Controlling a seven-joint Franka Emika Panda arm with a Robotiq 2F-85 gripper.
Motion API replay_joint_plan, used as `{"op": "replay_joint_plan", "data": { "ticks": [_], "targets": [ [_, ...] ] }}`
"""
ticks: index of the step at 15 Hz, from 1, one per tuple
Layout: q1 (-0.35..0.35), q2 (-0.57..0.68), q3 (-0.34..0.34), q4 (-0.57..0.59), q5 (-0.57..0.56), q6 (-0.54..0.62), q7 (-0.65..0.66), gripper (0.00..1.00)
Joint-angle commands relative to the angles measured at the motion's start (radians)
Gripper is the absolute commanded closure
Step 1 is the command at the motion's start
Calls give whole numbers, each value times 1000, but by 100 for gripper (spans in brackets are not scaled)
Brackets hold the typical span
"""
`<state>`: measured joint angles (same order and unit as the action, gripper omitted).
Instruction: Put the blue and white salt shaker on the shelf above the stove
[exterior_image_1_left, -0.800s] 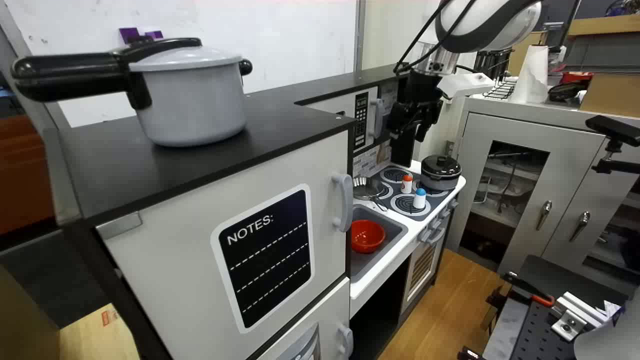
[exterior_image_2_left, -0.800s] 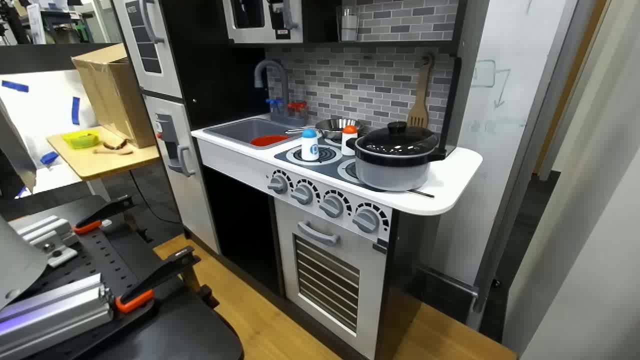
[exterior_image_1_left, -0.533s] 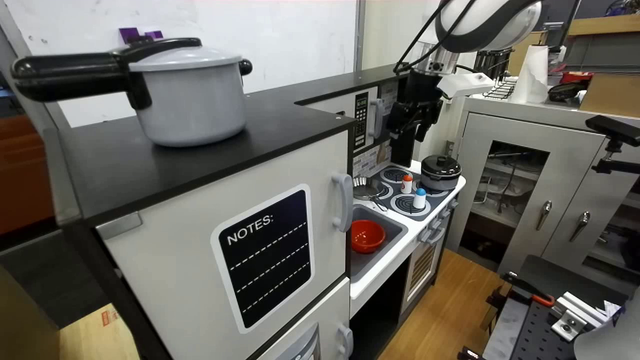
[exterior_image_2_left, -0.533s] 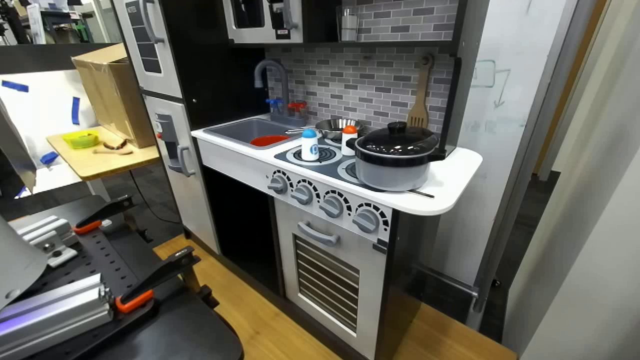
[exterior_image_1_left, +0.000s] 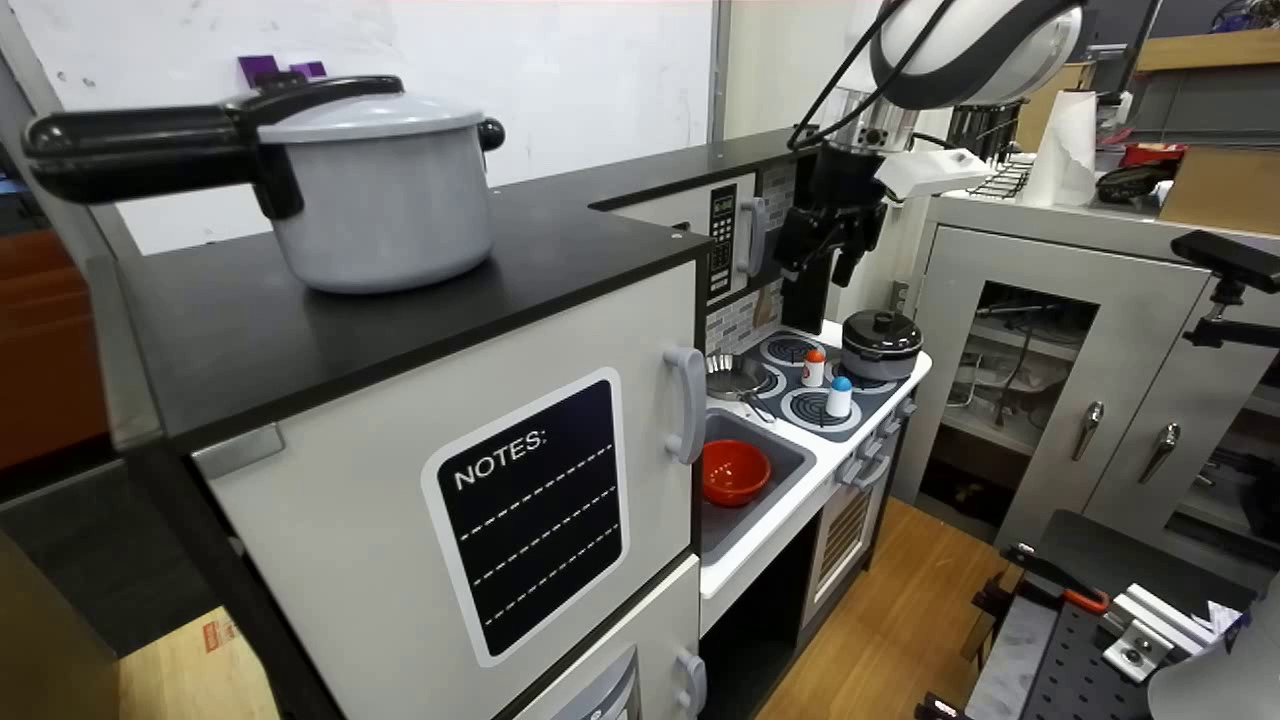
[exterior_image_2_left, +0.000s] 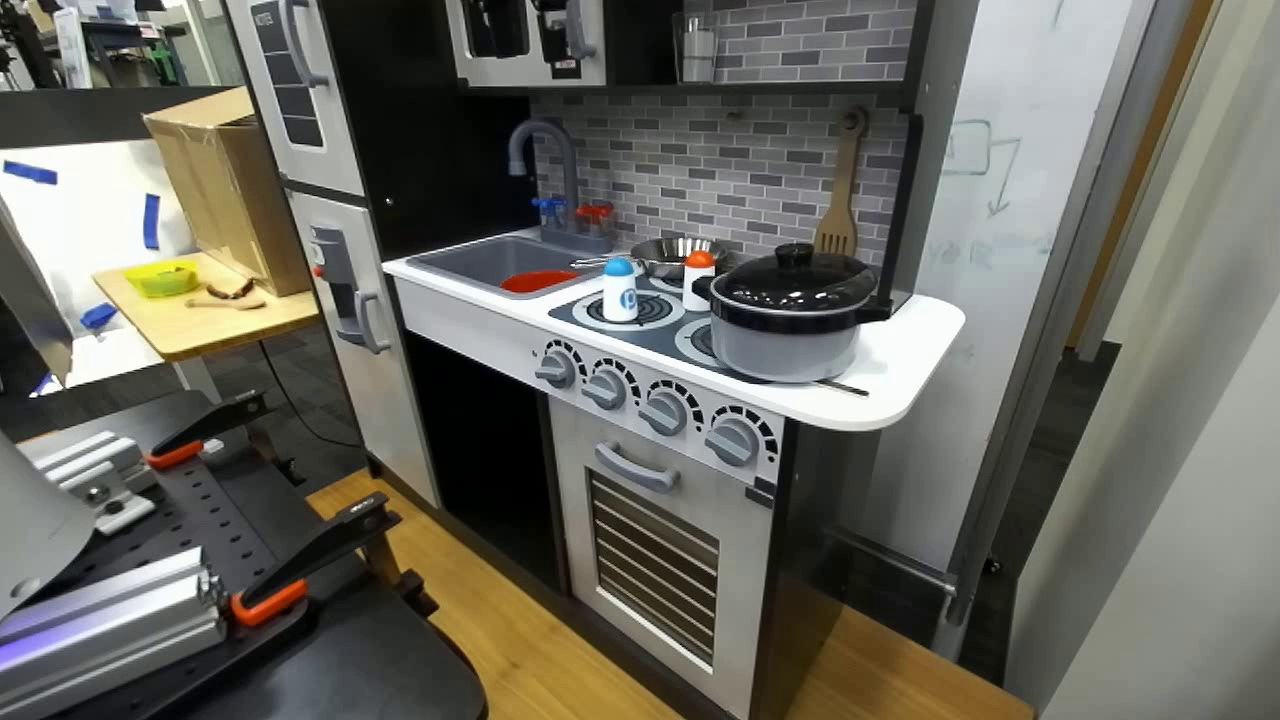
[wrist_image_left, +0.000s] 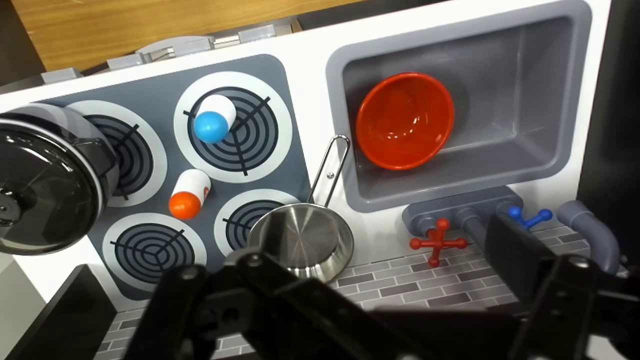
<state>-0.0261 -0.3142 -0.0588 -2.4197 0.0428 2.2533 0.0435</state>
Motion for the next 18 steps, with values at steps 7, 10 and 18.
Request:
{"op": "replay_joint_plan", "data": {
  "ticks": [7,10,18],
  "targets": [
    [-58,55,-14,-25,-19,25,32,0],
    [-65,76,-16,-30,-23,46,34,0],
    [-92,162,-35,-40,-53,70,92,0]
  ]
}}
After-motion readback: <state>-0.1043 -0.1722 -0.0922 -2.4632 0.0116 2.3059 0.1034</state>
